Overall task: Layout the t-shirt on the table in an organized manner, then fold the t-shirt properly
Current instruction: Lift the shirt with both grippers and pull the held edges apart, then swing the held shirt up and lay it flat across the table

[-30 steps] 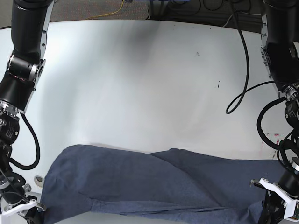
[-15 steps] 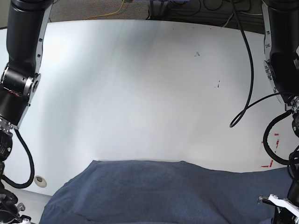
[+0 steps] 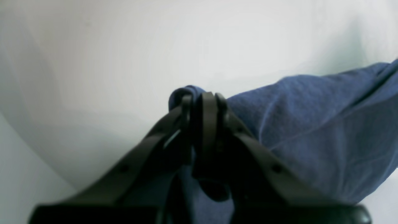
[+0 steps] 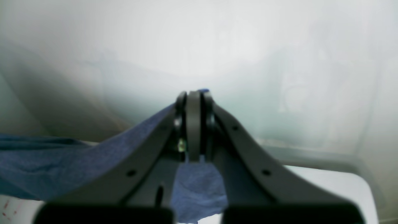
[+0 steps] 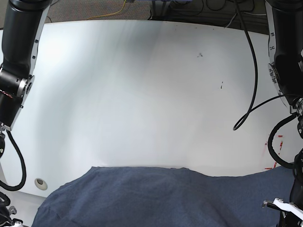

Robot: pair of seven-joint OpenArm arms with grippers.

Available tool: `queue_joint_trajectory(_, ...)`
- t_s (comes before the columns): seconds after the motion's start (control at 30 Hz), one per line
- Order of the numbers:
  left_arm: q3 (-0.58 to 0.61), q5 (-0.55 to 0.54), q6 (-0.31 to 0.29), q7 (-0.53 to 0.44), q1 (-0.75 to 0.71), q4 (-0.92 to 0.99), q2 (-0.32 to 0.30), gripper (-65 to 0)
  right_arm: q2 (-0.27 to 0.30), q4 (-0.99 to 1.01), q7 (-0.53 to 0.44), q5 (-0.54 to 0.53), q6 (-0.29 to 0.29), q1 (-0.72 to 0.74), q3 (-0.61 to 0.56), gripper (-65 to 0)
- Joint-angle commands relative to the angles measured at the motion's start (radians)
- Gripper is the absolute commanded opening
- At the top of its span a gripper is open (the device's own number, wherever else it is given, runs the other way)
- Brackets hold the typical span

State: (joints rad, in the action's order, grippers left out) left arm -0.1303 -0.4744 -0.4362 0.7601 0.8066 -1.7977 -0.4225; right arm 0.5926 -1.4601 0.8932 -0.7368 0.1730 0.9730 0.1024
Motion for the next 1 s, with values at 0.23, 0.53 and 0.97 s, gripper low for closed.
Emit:
queue_joint_trajectory(0.23, -0.002, -0.025, 0.009, -0.032, 0.013, -0.05, -0.005, -65.0, 0.059, -0.164, -0.035, -0.01, -0.005, -0.05, 0.012, -65.0)
queue_joint_trajectory(0.53, -0.016, -0.094, 0.009, -0.032, -0.072, -0.07, -0.013, -65.0, 0.082, -0.264, -0.035, -0.01, -0.002, -0.2, 0.084, -65.0)
queue_joint_trajectory(0.97, -0.144, -0.097, 0.009, -0.032, -0.273, -0.132, -0.013, -65.0, 0.08, -0.46, -0.035, -0.011, 0.0, -0.495, 0.228, -65.0)
